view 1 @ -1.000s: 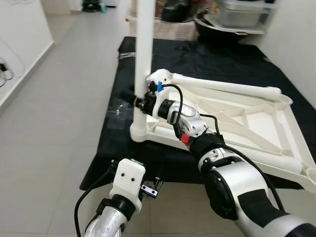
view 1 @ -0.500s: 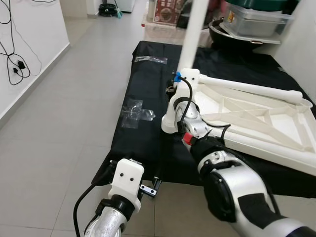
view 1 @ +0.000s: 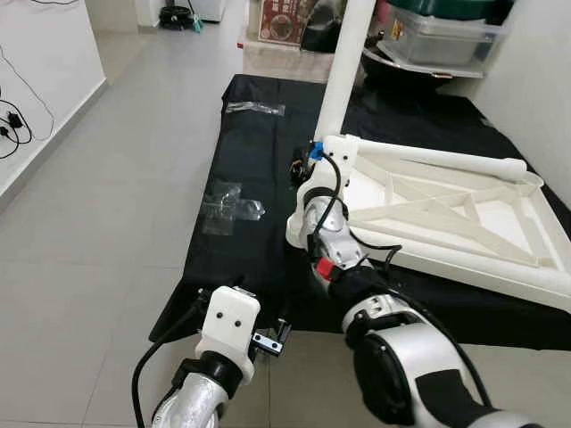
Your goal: Building children table
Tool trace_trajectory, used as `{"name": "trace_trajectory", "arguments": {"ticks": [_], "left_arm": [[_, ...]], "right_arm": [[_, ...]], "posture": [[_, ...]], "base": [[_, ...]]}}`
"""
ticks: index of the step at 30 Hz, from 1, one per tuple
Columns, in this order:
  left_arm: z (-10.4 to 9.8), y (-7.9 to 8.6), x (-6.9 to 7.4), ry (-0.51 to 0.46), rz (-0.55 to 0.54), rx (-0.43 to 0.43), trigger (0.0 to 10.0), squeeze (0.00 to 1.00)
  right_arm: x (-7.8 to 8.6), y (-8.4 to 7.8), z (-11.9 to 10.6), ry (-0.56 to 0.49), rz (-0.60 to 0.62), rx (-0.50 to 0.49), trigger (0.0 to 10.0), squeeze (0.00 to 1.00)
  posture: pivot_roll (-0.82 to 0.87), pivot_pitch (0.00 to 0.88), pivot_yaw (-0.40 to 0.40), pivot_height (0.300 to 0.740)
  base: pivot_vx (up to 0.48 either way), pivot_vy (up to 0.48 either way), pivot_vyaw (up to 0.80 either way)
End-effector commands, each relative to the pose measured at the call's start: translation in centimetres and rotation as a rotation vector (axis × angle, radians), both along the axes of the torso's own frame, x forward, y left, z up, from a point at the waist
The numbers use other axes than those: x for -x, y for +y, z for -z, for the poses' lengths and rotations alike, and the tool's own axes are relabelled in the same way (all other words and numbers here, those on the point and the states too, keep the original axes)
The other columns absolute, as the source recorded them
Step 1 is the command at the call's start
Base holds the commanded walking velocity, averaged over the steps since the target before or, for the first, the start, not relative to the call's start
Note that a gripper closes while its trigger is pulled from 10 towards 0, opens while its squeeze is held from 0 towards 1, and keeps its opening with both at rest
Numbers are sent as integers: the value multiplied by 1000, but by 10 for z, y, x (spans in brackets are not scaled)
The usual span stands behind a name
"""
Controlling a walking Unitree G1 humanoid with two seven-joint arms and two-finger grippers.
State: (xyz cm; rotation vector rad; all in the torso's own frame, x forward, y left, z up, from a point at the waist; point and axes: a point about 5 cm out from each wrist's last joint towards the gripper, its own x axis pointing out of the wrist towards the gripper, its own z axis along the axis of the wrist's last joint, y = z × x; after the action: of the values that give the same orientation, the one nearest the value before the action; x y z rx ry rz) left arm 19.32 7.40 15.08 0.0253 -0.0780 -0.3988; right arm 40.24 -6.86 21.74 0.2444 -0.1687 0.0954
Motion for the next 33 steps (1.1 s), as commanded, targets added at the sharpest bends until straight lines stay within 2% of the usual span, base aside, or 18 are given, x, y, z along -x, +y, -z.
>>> {"name": "trace_trajectory", "arguments": {"ticks": [1,3,7,8,11,13,14,17,18,19,20,21,22,23,27,30,31,33], "left_arm": [[2,-2,-1,18,2,5,10000,0],[2,-2,-1,18,2,5,10000,0],[2,-1,-1,17,2,6,10000,0],[2,-1,-1,17,2,6,10000,0],[2,-1,-1,16,2,5,10000,0],[2,-1,-1,16,2,5,10000,0],[2,-1,-1,15,1,4,10000,0],[2,-1,-1,15,1,4,10000,0],[2,-1,-1,15,0,3,10000,0],[2,-1,-1,15,0,3,10000,0],[1,-1,0,15,0,3,10000,0],[1,-1,0,15,0,3,10000,0],[1,-1,0,16,-1,3,10000,0],[1,-1,0,16,-1,3,10000,0],[1,-1,0,16,-2,4,10000,0],[2,-1,0,18,-1,5,10000,0],[2,-1,0,18,-1,5,10000,0],[2,-1,0,20,0,5,10000,0]], "right_arm": [[-2,3,-9,-39,-209,-39,10000,0],[-2,3,-9,-39,-209,-39,10000,0],[5,-1,-13,-59,-755,-40,10000,0],[5,-1,-13,-59,-755,-40,10000,0],[19,-4,-11,-77,-1113,2,10000,0],[19,-4,-11,-77,-1113,2,10000,0],[24,2,-7,-63,-1231,76,10000,0],[25,10,-3,-37,-1265,141,10000,0],[26,16,0,-31,-1258,192,4078,0],[26,16,0,-31,-1258,192,4078,0],[25,22,1,-21,-1226,232,0,0],[25,22,1,-21,-1226,232,0,0],[19,28,-2,-25,-1104,264,0,0],[19,28,-2,-25,-1104,264,0,0],[9,25,-11,-47,-910,273,0,0],[-10,0,-14,58,-458,236,0,0],[-10,0,-14,58,-458,236,0,0],[-16,-18,-9,120,-196,191,0,0]], "posture": [[102,102,-111,740],[102,102,-111,740],[103,101,-113,740],[103,101,-113,740],[109,103,-115,740],[109,103,-115,740],[113,106,-115,740],[116,107,-116,740],[118,109,-115,740],[118,109,-115,740],[118,109,-115,740],[118,109,-115,740],[117,110,-115,740],[117,110,-115,740],[118,111,-117,740],[108,109,-114,740],[108,109,-114,740],[105,107,-112,740]], "base": [[0,0,0],[0,0,0],[0,0,0],[0,0,0],[0,0,0],[0,0,0],[0,0,0],[0,0,0],[0,0,0],[0,0,0],[0,0,0],[0,0,0],[0,0,0],[0,0,0],[0,0,0],[0,0,0],[0,0,0],[0,0,0]]}}
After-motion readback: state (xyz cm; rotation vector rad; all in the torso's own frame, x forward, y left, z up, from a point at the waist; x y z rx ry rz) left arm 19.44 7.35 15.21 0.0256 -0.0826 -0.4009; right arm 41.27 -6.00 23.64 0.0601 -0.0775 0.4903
